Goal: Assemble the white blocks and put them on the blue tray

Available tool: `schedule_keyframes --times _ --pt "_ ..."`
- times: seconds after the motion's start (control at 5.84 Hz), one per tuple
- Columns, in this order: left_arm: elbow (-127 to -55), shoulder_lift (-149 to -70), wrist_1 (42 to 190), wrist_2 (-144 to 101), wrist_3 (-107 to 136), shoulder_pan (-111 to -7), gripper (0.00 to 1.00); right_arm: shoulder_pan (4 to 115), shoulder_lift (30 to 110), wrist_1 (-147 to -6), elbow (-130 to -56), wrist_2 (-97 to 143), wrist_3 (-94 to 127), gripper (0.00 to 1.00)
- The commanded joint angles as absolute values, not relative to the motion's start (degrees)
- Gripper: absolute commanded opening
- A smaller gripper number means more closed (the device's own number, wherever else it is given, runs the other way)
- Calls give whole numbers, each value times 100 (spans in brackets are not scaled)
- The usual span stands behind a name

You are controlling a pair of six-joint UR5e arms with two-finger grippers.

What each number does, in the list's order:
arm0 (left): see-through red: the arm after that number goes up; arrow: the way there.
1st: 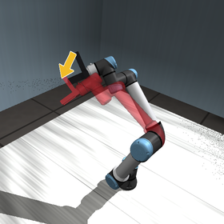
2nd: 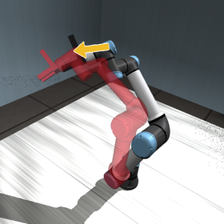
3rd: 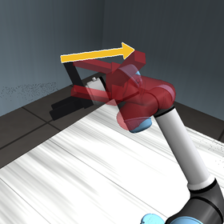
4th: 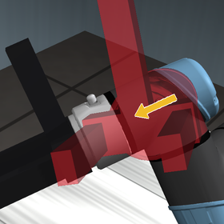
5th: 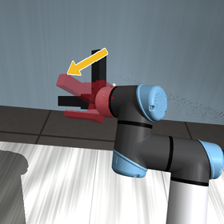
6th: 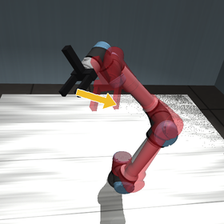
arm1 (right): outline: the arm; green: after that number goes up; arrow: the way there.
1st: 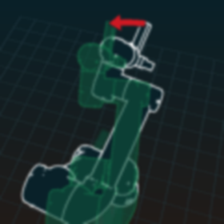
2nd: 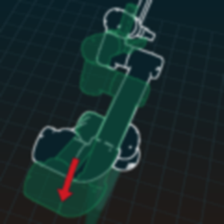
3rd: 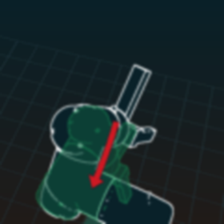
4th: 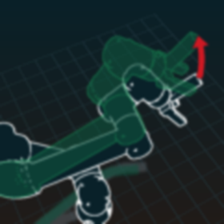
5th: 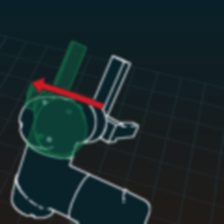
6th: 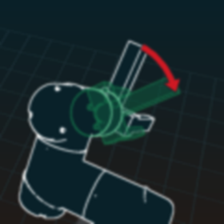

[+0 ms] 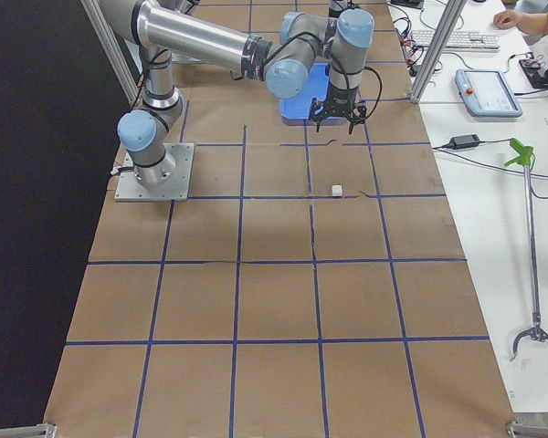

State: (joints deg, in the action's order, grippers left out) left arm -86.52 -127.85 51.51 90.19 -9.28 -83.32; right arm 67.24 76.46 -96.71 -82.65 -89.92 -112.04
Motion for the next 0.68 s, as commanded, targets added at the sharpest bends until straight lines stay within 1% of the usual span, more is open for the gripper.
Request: schedule_keyframes --times 0.0,0.17,0.34,0.51 --pt "-8657 -12858 4966 9009 -949 -8332 75 6302 7367 -9686 -8218 -8608 -12084 100" --pt "-8683 -12841 4966 9000 -941 -8332 42 6293 7104 -9694 -8218 -8196 -12094 100" --pt "-8718 -12841 4957 8991 -949 -8332 21 6284 6806 -9694 -8218 -7861 -12094 100" --pt "-8701 -12806 4983 8983 -949 -8332 8 6180 6524 -9694 -8261 -7509 -12163 100"
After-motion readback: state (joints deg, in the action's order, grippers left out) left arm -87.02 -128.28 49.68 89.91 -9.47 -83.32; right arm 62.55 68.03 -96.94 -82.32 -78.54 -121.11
